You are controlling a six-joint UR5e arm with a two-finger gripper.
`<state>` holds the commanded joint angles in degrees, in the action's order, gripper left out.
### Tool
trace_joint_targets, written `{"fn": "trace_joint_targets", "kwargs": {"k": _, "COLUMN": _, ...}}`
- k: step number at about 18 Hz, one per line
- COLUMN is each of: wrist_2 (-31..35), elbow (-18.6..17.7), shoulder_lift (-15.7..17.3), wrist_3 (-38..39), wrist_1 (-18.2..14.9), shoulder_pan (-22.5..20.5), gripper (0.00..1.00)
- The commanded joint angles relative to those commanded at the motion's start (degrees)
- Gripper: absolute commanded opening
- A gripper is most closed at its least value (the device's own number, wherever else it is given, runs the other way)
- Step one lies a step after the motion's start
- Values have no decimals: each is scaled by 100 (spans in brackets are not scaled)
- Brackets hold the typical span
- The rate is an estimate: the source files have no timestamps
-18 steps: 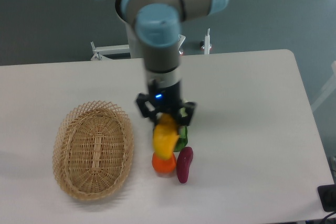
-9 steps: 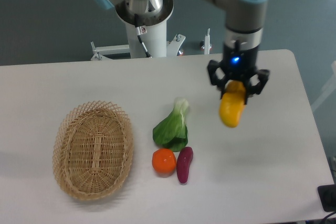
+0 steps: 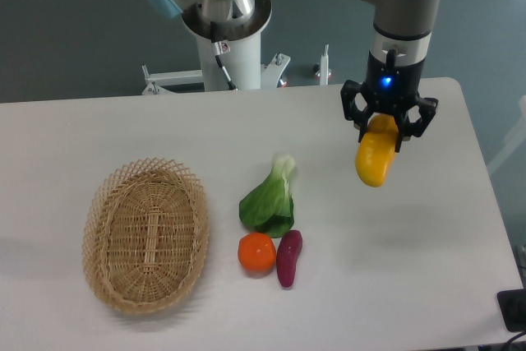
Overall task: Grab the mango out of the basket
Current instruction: 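Lift the held mango out of the basket and carry it up past the vegetables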
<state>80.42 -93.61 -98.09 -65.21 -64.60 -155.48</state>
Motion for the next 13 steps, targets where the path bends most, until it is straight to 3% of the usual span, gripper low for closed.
{"fn": "trace_joint_targets", "kwargs": {"k": 13, "wrist_2": -9, "elbow": -61, "shoulder_lift": 9, "wrist_3": -17, "wrist_1": 18, "shoulder_pan": 0, "gripper": 50}}
